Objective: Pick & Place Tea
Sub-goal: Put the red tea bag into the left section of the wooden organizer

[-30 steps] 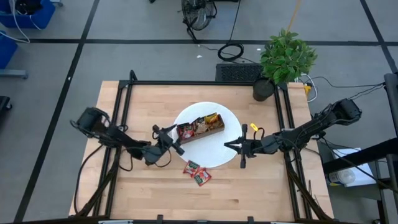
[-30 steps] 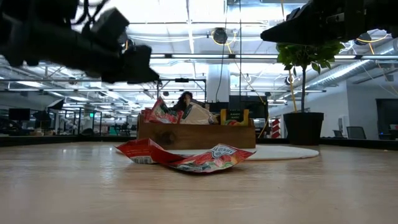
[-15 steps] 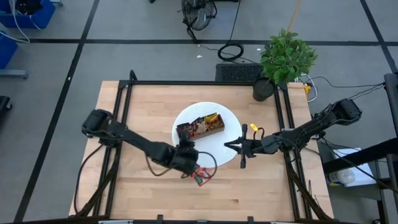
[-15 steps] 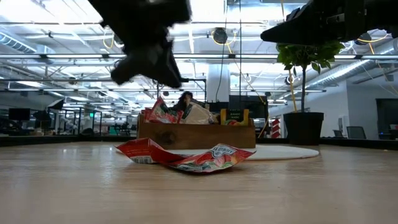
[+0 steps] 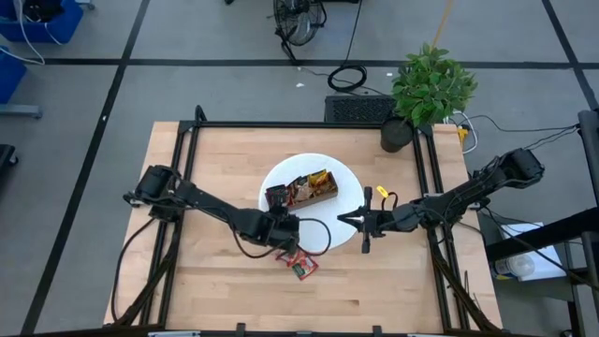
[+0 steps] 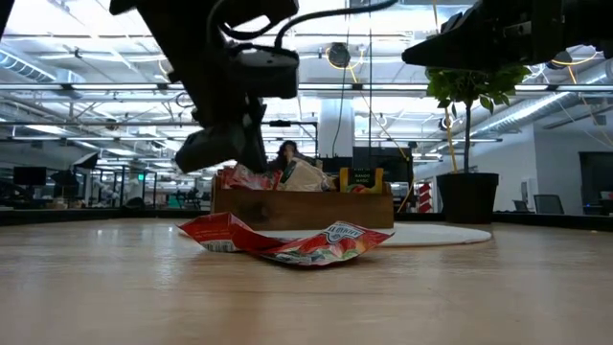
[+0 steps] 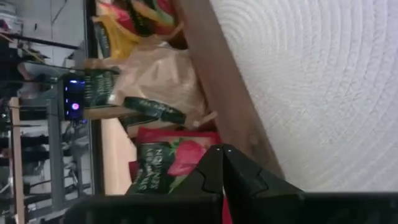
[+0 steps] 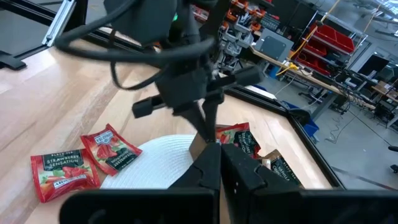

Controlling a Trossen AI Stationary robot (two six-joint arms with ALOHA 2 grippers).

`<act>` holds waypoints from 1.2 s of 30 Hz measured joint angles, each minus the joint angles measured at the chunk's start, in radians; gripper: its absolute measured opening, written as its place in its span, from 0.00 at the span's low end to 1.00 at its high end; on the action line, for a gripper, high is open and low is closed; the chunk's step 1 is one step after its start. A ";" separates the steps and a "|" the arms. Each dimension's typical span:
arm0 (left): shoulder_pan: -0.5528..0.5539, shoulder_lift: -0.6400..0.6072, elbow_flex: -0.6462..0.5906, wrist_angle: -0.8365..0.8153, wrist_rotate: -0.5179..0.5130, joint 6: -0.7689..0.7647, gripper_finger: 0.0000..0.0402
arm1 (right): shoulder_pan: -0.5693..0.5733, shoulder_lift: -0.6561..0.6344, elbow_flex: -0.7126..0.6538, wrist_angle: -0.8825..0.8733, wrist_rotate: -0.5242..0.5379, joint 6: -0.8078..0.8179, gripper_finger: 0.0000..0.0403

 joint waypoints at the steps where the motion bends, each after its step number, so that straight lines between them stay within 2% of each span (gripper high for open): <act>1: 0.000 -0.003 0.001 -0.002 -0.001 0.002 0.02 | 0.000 0.000 0.000 -0.001 0.000 0.000 0.00; 8: 0.043 -0.016 0.000 -0.115 0.087 -0.065 0.01 | 0.000 0.000 0.000 -0.006 -0.002 0.000 0.00; 20: 0.081 -0.016 -0.025 -0.134 0.123 -0.100 0.01 | 0.000 0.000 0.000 -0.007 -0.003 0.008 0.00; 31: 0.055 -0.016 -0.025 -0.122 0.114 -0.105 0.02 | 0.000 0.000 0.000 -0.007 -0.003 0.008 0.00; 36: 0.056 -0.017 0.000 -0.136 0.045 -0.116 0.02 | 0.000 0.000 0.000 -0.006 -0.003 0.008 0.00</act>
